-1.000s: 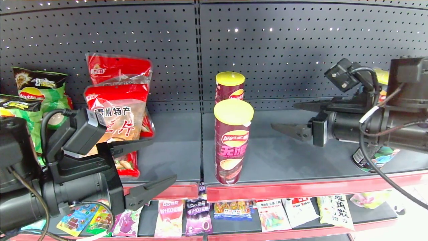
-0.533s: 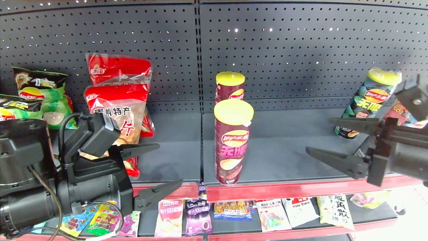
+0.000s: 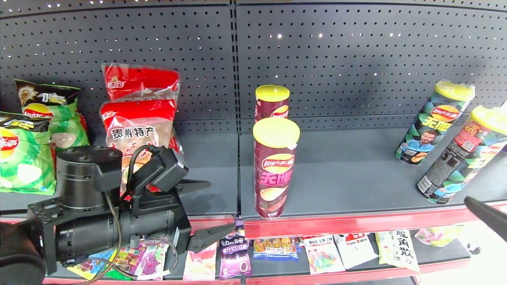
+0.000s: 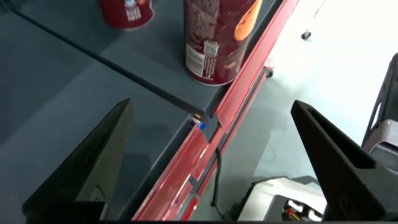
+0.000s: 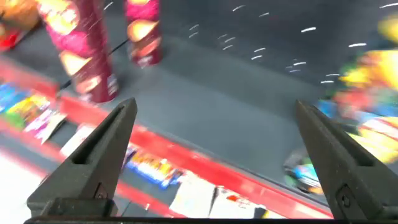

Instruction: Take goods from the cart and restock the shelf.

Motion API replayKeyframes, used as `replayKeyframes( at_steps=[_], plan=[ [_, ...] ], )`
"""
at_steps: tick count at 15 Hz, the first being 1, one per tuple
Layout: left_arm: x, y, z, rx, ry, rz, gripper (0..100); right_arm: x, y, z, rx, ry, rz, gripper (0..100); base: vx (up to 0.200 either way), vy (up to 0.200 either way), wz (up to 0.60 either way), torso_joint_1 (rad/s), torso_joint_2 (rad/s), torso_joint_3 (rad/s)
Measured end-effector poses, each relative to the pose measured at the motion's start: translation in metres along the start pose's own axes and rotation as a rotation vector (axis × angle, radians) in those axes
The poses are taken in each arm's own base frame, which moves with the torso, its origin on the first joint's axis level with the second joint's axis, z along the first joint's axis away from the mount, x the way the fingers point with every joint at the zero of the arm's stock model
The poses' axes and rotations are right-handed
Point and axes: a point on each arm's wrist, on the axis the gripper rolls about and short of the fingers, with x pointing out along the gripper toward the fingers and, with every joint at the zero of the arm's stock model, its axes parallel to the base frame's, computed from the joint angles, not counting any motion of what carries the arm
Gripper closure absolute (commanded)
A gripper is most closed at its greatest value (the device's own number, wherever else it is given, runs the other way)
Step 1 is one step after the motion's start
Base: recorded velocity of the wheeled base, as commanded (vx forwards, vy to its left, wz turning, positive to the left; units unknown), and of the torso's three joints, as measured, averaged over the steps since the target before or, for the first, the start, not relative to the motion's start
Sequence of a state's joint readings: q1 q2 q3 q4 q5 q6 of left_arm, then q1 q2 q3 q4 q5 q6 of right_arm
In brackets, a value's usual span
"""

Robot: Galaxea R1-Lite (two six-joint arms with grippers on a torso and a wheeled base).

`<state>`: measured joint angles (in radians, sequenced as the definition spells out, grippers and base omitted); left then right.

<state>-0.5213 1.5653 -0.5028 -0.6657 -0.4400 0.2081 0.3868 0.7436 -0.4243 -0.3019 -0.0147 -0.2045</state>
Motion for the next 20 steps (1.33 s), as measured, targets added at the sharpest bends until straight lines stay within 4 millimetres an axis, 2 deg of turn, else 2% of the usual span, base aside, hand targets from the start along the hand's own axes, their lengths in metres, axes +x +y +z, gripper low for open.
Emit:
replayKeyframes(
  at_steps=[3, 6, 13, 20],
  plan=[
    [0.015, 0.006, -0.004, -0.013, 0.029, -0.006, 0, -0.015, -0.004, 0.004, 0.001, -0.056, -0.078, 0, 0.0, 0.0, 0.0, 0.0, 0.0, 0.0],
    [0.025, 0.011, -0.007, -0.019, 0.053, 0.012, 0, -0.021, -0.006, 0.006, 0.003, -0.076, -0.119, 0, 0.0, 0.0, 0.0, 0.0, 0.0, 0.0],
    [0.048, 0.024, -0.002, -0.013, 0.056, 0.038, 0, -0.025, -0.007, 0.007, 0.006, -0.087, -0.154, 0, 0.0, 0.0, 0.0, 0.0, 0.0, 0.0],
    [0.061, 0.031, -0.001, -0.015, 0.062, 0.055, 0, -0.026, -0.007, 0.007, 0.017, -0.092, -0.16, 0, 0.0, 0.0, 0.0, 0.0, 0.0, 0.0]
  ],
)
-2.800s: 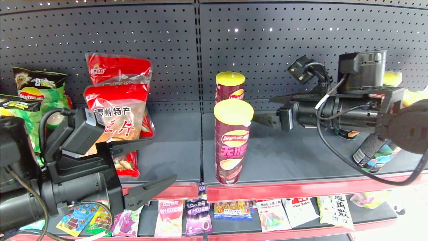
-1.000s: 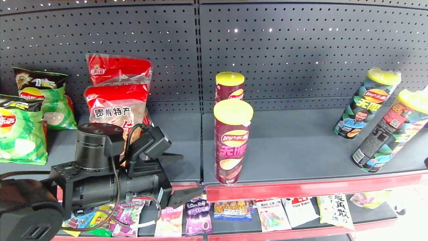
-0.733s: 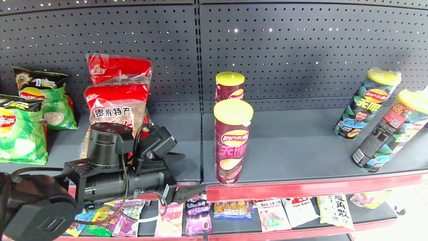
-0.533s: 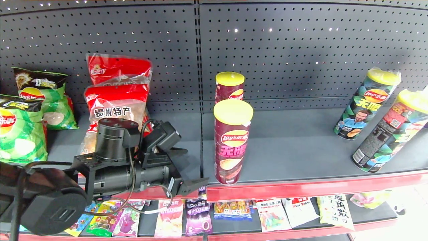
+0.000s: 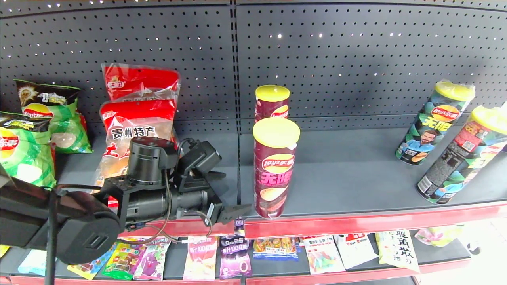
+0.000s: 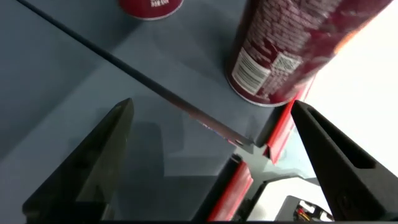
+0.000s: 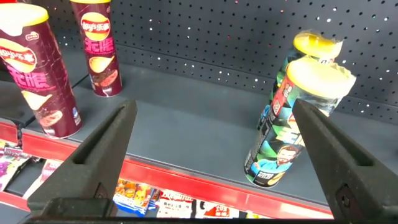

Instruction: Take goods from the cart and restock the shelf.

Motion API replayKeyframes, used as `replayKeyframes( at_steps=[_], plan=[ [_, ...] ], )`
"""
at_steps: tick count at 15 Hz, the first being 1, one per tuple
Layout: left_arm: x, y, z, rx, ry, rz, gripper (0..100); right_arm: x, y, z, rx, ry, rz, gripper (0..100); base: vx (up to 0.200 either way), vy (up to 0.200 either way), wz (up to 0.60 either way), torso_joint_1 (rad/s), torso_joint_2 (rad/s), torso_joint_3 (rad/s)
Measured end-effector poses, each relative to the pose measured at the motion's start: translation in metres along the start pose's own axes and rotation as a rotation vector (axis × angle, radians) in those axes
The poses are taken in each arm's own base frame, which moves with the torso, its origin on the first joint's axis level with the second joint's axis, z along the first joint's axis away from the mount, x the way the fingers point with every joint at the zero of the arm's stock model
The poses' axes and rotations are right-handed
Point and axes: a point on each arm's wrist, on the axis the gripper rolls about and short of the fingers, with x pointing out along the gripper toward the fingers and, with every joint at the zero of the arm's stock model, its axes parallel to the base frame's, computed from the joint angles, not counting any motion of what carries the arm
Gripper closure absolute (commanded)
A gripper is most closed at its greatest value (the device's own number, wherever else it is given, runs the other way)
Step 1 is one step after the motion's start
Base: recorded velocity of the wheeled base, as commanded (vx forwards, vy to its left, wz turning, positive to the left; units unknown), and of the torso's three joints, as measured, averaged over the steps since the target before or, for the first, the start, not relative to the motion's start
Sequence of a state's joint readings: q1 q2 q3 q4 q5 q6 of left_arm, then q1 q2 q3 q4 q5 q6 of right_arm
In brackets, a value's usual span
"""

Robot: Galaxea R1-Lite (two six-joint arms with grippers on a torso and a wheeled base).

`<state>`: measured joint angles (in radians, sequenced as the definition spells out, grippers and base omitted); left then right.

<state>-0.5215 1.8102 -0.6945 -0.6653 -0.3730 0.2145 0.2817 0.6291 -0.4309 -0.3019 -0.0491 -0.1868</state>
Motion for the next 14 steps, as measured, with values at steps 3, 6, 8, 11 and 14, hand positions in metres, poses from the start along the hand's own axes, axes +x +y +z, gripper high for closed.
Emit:
replayKeyframes(
  at_steps=[3, 6, 8, 11, 14],
  plan=[
    [0.005, 0.003, 0.001, 0.001, -0.001, 0.003, 0, 0.0, 0.0, 0.0, 0.001, 0.001, -0.001, 0, 0.0, 0.0, 0.0, 0.0, 0.0, 0.0],
    [0.009, 0.004, 0.002, 0.001, -0.002, 0.005, 0, 0.0, 0.0, 0.0, 0.004, 0.001, -0.001, 0, 0.0, 0.0, 0.0, 0.0, 0.0, 0.0],
    [0.01, 0.005, 0.002, 0.0, 0.0, 0.019, 0, 0.0, 0.0, 0.0, 0.004, 0.002, -0.001, 0, 0.0, 0.0, 0.0, 0.0, 0.0, 0.0],
    [0.012, 0.006, 0.002, -0.001, 0.003, 0.024, 0, 0.001, 0.0, 0.0, 0.005, 0.003, -0.001, 0, 0.0, 0.0, 0.0, 0.0, 0.0, 0.0],
    [0.013, 0.008, 0.003, -0.001, 0.002, 0.037, 0, 0.001, 0.0, 0.0, 0.005, 0.004, -0.001, 0, 0.0, 0.0, 0.0, 0.0, 0.0, 0.0]
  ],
)
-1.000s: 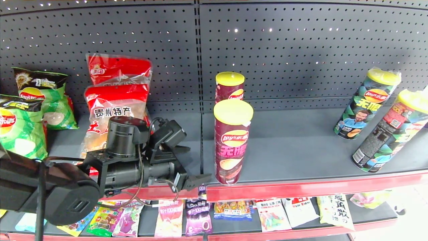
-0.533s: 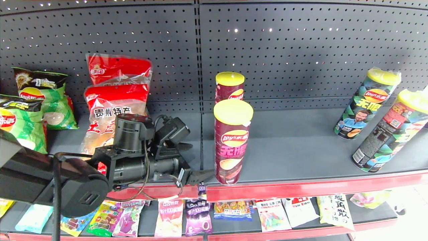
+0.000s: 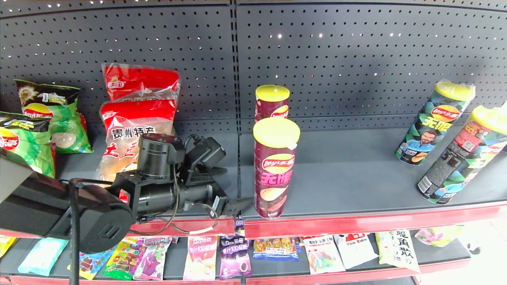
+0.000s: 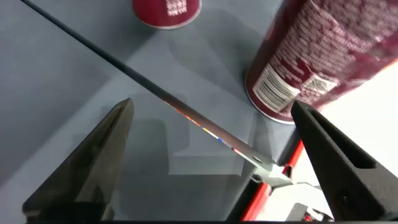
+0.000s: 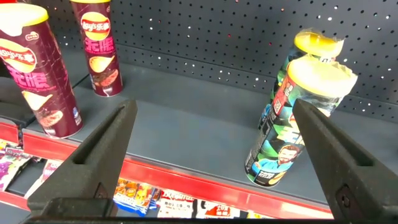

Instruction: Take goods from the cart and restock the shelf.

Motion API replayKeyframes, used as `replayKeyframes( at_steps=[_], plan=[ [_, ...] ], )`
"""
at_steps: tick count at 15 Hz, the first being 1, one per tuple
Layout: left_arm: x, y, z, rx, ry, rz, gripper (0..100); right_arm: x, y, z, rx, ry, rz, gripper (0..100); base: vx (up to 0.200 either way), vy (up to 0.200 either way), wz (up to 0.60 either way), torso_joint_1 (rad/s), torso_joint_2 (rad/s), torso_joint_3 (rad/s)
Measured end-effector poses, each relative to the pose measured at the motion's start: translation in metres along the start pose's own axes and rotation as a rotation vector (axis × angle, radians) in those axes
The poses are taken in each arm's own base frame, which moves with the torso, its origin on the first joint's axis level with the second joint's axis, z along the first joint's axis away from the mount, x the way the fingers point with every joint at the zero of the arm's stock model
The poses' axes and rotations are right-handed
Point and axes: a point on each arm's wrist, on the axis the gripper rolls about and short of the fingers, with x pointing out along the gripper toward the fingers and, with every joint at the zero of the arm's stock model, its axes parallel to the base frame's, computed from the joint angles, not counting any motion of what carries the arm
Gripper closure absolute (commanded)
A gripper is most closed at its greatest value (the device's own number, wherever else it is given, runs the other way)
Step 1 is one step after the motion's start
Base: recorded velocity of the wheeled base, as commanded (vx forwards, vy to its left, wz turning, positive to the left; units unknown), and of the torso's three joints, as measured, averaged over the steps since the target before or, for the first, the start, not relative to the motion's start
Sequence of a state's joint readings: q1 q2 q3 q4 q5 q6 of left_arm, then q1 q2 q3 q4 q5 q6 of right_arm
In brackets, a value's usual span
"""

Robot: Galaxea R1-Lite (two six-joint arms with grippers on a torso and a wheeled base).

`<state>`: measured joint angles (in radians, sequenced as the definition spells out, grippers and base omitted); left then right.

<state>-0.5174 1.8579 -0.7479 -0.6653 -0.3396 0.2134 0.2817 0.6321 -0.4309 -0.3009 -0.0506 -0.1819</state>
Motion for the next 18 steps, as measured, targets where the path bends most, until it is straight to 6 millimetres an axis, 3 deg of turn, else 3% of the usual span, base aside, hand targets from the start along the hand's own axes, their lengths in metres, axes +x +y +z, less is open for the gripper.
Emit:
replayKeyframes(
  at_steps=[14, 18],
  plan=[
    [0.007, 0.004, 0.003, 0.002, -0.007, 0.018, 0, 0.0, 0.0, 0.0, 0.017, 0.003, -0.011, 0, 0.0, 0.0, 0.0, 0.0, 0.0, 0.0],
    [-0.017, 0.0, -0.008, -0.019, 0.022, 0.035, 0, 0.008, 0.002, -0.002, 0.007, 0.031, 0.052, 0, 0.0, 0.0, 0.0, 0.0, 0.0, 0.0]
  ],
)
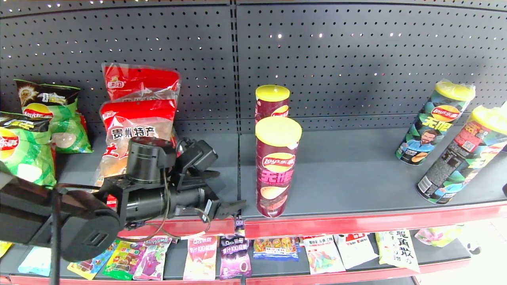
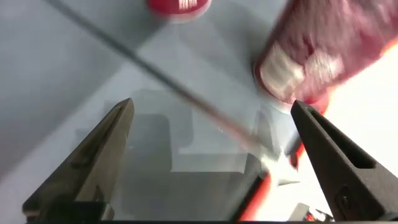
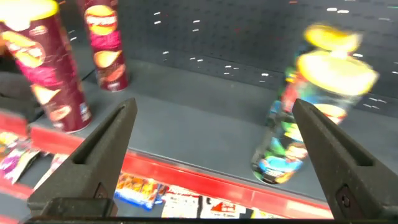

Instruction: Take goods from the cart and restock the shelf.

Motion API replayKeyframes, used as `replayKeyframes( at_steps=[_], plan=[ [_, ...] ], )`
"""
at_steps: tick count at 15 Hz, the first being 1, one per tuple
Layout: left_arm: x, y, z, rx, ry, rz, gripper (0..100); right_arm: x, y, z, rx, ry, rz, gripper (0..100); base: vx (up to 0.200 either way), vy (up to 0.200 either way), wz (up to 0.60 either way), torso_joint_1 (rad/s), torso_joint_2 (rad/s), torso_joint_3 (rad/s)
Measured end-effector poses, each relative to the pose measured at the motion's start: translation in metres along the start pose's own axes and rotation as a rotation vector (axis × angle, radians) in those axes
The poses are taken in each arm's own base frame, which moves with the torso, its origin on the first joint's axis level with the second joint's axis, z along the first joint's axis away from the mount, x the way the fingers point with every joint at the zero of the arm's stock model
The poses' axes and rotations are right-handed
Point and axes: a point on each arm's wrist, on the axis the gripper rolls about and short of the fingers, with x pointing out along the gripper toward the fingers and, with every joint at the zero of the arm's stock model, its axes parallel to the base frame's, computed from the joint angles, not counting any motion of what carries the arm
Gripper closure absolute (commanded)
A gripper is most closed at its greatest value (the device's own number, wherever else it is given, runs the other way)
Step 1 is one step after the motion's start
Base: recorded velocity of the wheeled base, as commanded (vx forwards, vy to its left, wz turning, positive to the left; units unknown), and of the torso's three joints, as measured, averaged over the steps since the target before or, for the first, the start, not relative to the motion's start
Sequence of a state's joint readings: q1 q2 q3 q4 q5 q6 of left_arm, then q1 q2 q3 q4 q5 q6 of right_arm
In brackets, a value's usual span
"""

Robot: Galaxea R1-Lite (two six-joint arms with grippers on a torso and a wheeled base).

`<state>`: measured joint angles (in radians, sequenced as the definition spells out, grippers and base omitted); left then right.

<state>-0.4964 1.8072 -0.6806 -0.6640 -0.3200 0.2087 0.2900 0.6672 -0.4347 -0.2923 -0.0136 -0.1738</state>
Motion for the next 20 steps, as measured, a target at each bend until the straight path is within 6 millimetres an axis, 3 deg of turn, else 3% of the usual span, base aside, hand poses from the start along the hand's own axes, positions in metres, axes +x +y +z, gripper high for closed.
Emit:
replayKeyframes(
  at_steps=[3, 7, 11, 14, 17, 20],
  plan=[
    [-0.038, -0.006, -0.008, -0.012, 0.001, 0.046, 0, 0.021, 0.003, -0.003, -0.009, 0.07, 0.065, 0, 0.0, 0.0, 0.0, 0.0, 0.0, 0.0],
    [-0.104, -0.023, -0.02, -0.023, 0.026, 0.245, 0, 0.068, 0.014, -0.006, -0.01, 0.195, 0.166, 0, 0.0, 0.0, 0.0, 0.0, 0.0, 0.0],
    [-0.168, -0.047, -0.037, -0.047, 0.071, 0.349, 0, 0.107, 0.033, -0.02, -0.014, 0.268, 0.256, 0, 0.0, 0.0, 0.0, 0.0, 0.0, 0.0],
    [-0.211, -0.067, -0.055, -0.076, 0.103, 0.393, 0, 0.124, 0.043, -0.03, 0.004, 0.324, 0.286, 0, 0.0, 0.0, 0.0, 0.0, 0.0, 0.0],
    [-0.234, -0.074, -0.059, -0.082, 0.036, 0.518, 0, 0.136, 0.048, -0.034, 0.044, 0.362, 0.289, 0, 0.0, 0.0, 0.0, 0.0, 0.0, 0.0],
    [-0.242, -0.077, -0.059, -0.076, -0.011, 0.551, 0, 0.143, 0.056, -0.04, 0.042, 0.395, 0.317, 0, 0.0, 0.0, 0.0, 0.0, 0.0, 0.0]
  ],
)
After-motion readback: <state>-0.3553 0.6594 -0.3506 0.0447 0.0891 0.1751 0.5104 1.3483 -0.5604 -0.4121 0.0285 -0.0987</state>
